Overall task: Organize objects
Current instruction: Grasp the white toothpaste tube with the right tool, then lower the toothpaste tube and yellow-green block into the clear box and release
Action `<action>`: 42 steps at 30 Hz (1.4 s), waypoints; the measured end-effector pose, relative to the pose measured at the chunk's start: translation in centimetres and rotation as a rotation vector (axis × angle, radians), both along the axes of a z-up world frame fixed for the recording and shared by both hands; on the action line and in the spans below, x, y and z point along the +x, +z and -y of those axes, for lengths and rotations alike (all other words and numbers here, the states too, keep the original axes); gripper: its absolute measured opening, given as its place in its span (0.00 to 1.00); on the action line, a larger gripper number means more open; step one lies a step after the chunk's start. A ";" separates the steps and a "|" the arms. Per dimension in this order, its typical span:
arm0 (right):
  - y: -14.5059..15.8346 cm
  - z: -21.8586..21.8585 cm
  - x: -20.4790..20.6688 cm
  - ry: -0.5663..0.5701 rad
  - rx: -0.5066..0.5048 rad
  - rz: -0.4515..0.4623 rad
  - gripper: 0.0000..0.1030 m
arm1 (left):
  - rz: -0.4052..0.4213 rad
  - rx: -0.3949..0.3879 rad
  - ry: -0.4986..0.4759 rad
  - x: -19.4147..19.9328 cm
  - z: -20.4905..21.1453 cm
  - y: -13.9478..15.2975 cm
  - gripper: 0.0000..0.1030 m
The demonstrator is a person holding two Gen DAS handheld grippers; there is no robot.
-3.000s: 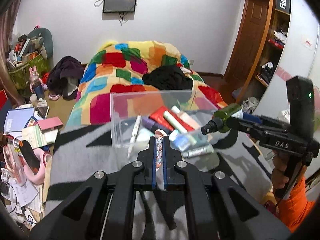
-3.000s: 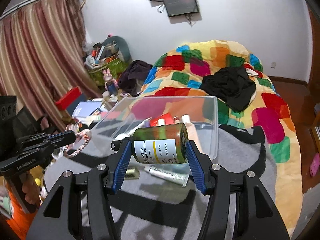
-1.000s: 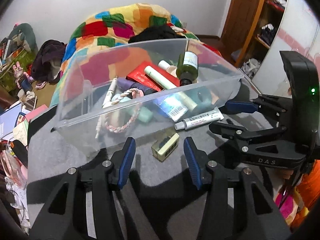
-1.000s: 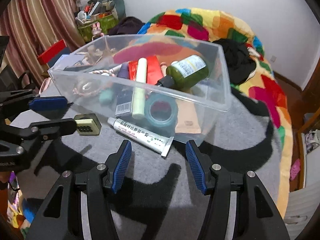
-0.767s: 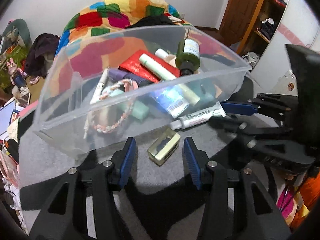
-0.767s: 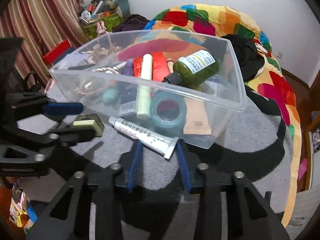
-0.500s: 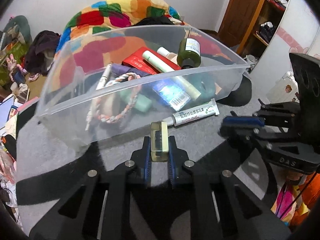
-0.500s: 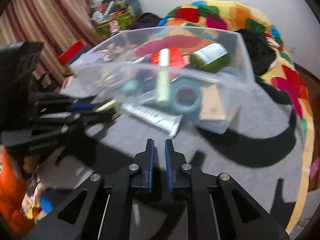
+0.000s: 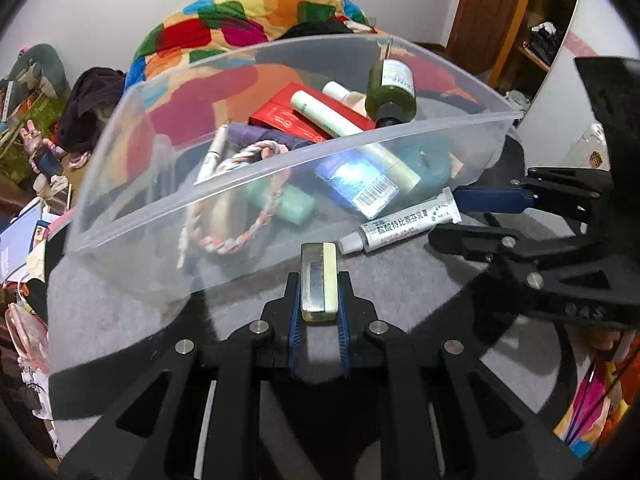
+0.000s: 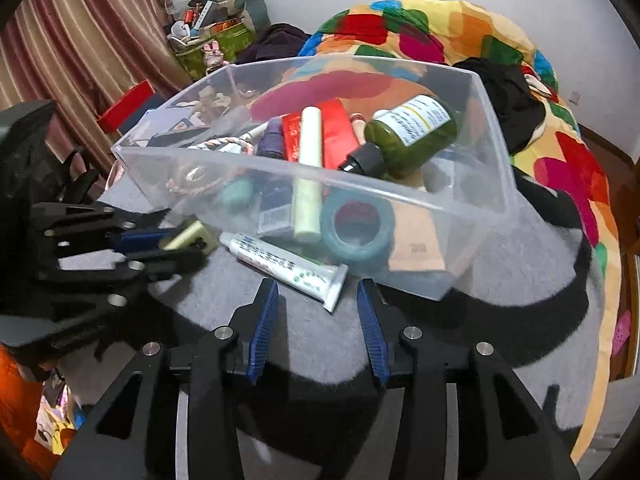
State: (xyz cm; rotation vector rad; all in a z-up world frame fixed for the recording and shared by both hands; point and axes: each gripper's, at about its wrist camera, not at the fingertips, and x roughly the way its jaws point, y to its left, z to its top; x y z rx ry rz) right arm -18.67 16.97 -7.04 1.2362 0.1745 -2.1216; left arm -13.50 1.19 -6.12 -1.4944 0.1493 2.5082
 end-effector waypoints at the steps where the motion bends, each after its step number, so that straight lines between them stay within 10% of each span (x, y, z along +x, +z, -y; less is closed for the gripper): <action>1: 0.0 0.1 0.0 0.006 -0.007 0.005 0.35 | -0.002 0.004 0.000 -0.2 -0.1 0.0 0.15; 18: 1.7 -1.7 6.8 0.213 0.030 -0.061 0.40 | -0.014 0.063 -0.066 4.6 -0.2 0.7 0.15; 31: -0.3 3.7 2.7 0.170 0.150 -0.114 0.50 | -0.028 0.085 -0.005 4.1 1.3 0.2 0.16; 36: 0.0 3.1 2.9 0.169 0.105 -0.104 0.16 | -0.049 0.076 0.017 4.0 1.2 0.3 0.15; 42: 0.7 1.9 4.3 0.164 0.034 -0.090 0.15 | -0.135 0.107 0.030 5.4 1.5 2.0 0.15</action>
